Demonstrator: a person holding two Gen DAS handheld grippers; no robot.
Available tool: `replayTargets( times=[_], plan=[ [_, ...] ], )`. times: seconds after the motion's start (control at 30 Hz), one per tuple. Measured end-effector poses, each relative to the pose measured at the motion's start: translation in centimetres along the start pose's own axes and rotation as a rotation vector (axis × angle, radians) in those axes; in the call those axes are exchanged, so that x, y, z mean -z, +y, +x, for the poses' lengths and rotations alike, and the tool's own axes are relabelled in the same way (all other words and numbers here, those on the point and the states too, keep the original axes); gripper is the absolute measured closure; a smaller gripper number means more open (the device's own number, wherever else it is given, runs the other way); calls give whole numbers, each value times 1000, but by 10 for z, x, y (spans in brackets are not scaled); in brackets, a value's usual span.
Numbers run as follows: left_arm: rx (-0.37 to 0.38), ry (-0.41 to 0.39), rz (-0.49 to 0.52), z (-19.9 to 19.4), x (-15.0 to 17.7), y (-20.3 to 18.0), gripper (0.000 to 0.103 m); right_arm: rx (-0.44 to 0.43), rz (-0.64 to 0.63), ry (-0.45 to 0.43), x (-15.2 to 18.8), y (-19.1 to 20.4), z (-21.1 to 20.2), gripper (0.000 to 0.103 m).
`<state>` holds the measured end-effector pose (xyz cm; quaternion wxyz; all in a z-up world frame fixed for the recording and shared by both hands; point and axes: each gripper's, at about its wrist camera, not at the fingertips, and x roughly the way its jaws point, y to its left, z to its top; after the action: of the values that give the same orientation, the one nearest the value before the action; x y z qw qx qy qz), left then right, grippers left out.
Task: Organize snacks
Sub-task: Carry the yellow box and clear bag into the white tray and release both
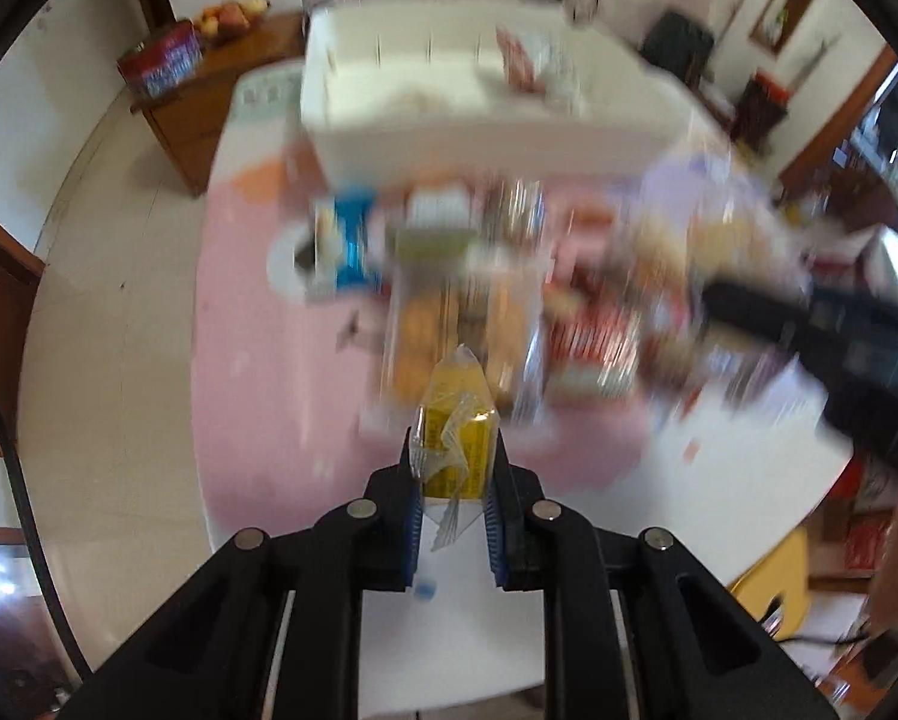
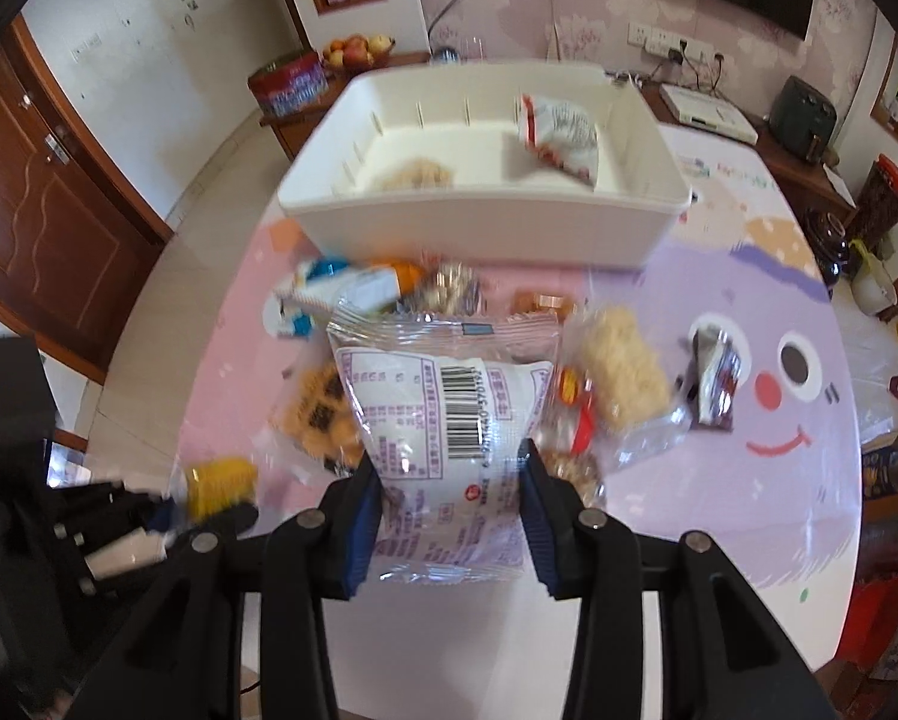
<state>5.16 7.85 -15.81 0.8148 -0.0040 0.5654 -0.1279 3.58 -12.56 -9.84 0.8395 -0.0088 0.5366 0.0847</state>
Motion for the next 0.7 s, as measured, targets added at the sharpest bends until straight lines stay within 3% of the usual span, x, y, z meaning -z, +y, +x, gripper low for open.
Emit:
replayTargets(
  times=[0.27, 0.47, 0.7],
  plan=[
    [101, -152, -68, -31, -87, -5, 88, -6, -11, -109, -55, -12, -28, 61],
    [90, -221, -72, -38, -148, -13, 88, 12, -10, -185, -108, -25, -37, 61],
    [57, -247, -81, -18, -214, -13, 88, 62, -1, -221, -167, -37, -20, 61]
  ],
)
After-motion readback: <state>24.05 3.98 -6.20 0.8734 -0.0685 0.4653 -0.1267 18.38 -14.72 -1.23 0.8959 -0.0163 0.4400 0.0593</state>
